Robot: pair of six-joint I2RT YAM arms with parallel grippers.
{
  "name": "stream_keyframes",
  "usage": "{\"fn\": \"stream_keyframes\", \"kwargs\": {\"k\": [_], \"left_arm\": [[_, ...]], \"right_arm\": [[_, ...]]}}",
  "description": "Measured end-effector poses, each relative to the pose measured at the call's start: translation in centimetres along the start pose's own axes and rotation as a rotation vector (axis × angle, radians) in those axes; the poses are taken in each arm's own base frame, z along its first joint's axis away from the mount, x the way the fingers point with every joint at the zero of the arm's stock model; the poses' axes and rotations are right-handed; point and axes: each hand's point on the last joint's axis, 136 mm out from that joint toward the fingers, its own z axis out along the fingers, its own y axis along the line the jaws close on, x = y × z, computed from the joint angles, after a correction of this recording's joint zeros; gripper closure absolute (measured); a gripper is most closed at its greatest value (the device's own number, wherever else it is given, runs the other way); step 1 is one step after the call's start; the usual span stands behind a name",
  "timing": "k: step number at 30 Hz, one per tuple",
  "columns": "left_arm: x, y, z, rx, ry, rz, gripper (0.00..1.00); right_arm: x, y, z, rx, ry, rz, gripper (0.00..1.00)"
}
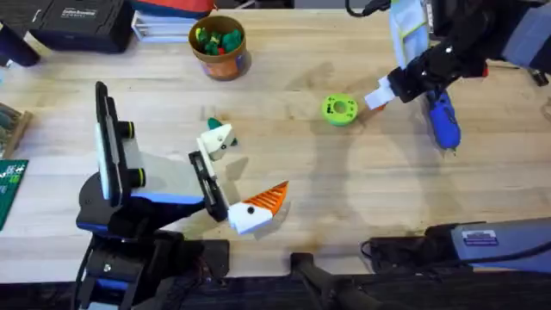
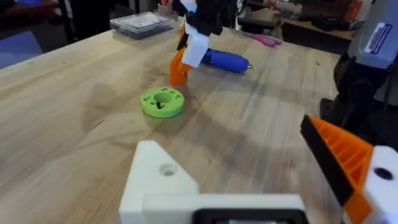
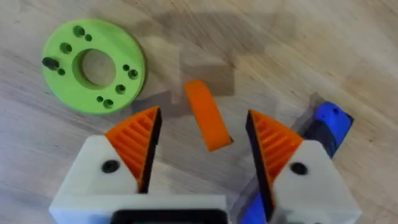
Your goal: Pick up the gripper from the table and insert it into the empty holder that is missing its gripper. Then pick up a screw, insert it into the mounting hole, and use the screwdriver to tighten it. Finally, clean up the table by picking up the vegetable and placing it into the bucket.
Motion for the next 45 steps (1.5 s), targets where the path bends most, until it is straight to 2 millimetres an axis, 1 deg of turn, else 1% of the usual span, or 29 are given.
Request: {"fn": "stream_keyframes", "kwargs": {"k": [4,10,13,15,17,22,24,25,26,31,33,35,37,39,40,42,44,45], "left_arm": [[0.0,0.0,0.0,0.000,0.000,0.000,0.015],[0.0,0.0,0.0,0.001,0.000,0.000,0.016],[0.0,0.0,0.0,0.000,0.000,0.000,0.016],[0.0,0.0,0.0,0.000,0.000,0.000,0.015],[0.0,0.0,0.0,0.000,0.000,0.000,0.015],[0.0,0.0,0.0,0.001,0.000,0.000,0.016],[0.0,0.0,0.0,0.000,0.000,0.000,0.015],[0.0,0.0,0.0,0.000,0.000,0.000,0.015],[0.0,0.0,0.0,0.000,0.000,0.000,0.015],[0.0,0.0,0.0,0.001,0.000,0.000,0.016],[0.0,0.0,0.0,0.001,0.000,0.000,0.015],[0.0,0.0,0.0,0.000,0.000,0.000,0.016],[0.0,0.0,0.0,0.000,0.000,0.000,0.015],[0.0,0.0,0.0,0.000,0.000,0.000,0.015],[0.0,0.0,0.0,0.000,0.000,0.000,0.015],[0.0,0.0,0.0,0.000,0.000,0.000,0.015],[0.0,0.0,0.0,0.000,0.000,0.000,0.015],[0.0,0.0,0.0,0.001,0.000,0.000,0.015]], "right_arm": [[0.0,0.0,0.0,0.000,0.001,-0.003,0.281],[0.1,0.0,0.0,-0.003,0.006,-0.003,0.357],[0.2,0.1,0.0,-0.004,0.009,-0.003,0.434],[0.3,0.1,0.0,-0.005,0.011,-0.003,0.454],[0.4,0.2,0.0,-0.008,0.016,-0.007,0.527],[0.4,0.2,0.0,-0.009,0.019,-0.006,0.743],[0.4,0.2,0.0,-0.009,0.015,-0.008,0.905],[0.3,0.2,0.0,-0.009,0.013,-0.005,0.971],[0.3,0.2,0.0,-0.008,0.013,-0.006,0.987],[0.4,-0.1,-0.3,0.007,0.015,0.023,0.988],[0.2,-0.3,-1.3,0.022,-0.005,0.055,0.988],[-0.4,-0.8,-3.2,0.052,-0.059,0.100,0.988],[-1.2,-1.9,-5.9,0.092,-0.141,0.174,0.989],[-1.6,-3.3,-9.3,0.125,-0.242,0.277,0.990],[-1.5,-3.9,-11.1,0.127,-0.296,0.333,0.990],[-0.9,-4.5,-13.5,0.106,-0.369,0.420,0.990],[-0.2,-4.1,-15.0,0.044,-0.418,0.487,0.991],[-0.1,-3.6,-15.3,0.004,-0.435,0.505,0.991]]}}
